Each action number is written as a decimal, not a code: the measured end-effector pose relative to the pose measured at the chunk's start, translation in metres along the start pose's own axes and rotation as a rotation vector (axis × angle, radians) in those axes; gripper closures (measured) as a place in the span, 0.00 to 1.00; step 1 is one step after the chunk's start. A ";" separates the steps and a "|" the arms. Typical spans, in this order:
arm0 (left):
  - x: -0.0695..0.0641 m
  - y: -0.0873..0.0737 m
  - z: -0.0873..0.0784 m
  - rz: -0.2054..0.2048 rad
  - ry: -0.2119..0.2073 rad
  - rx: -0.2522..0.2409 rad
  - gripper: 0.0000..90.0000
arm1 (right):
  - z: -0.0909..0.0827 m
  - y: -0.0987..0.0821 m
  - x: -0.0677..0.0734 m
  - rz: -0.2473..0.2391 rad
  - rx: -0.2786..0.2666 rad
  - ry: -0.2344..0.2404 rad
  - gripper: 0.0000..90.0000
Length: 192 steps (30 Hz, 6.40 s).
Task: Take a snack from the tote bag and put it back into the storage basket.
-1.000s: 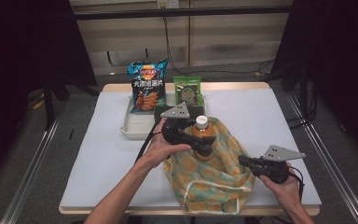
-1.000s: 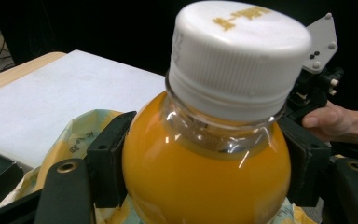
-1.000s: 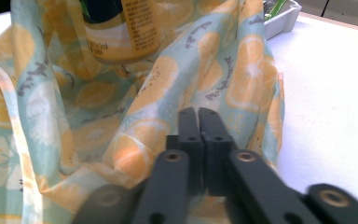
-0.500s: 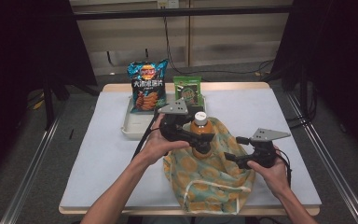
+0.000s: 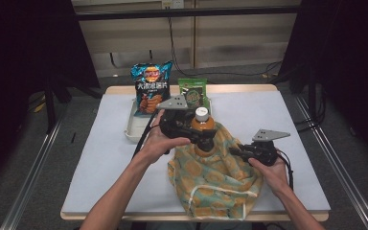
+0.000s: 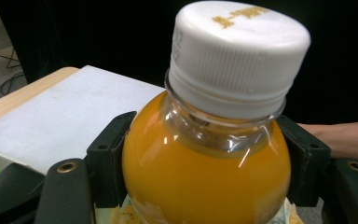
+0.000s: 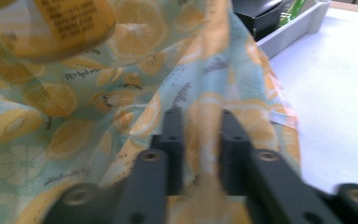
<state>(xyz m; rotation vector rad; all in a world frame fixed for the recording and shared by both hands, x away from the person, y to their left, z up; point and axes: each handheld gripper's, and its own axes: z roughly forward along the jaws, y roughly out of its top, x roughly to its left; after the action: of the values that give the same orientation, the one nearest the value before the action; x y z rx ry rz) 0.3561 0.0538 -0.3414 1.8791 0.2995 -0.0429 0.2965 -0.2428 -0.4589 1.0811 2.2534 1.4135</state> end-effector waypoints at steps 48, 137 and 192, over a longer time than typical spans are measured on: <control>0.061 -0.009 -0.108 -0.047 0.236 -0.038 0.34 | -0.054 -0.016 0.009 0.001 -0.102 -0.033 0.72; 0.140 -0.088 -0.100 -0.140 0.520 0.123 0.16 | -0.052 -0.014 0.027 -0.012 -0.118 -0.046 0.28; 0.157 -0.096 -0.105 -0.109 0.434 0.109 0.33 | -0.046 -0.015 0.021 -0.002 -0.103 -0.036 0.26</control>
<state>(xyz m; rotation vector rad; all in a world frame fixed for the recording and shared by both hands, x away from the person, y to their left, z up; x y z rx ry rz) 0.4733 0.2094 -0.4239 1.9680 0.7088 0.2830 0.2491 -0.2622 -0.4461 1.0625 2.1317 1.4798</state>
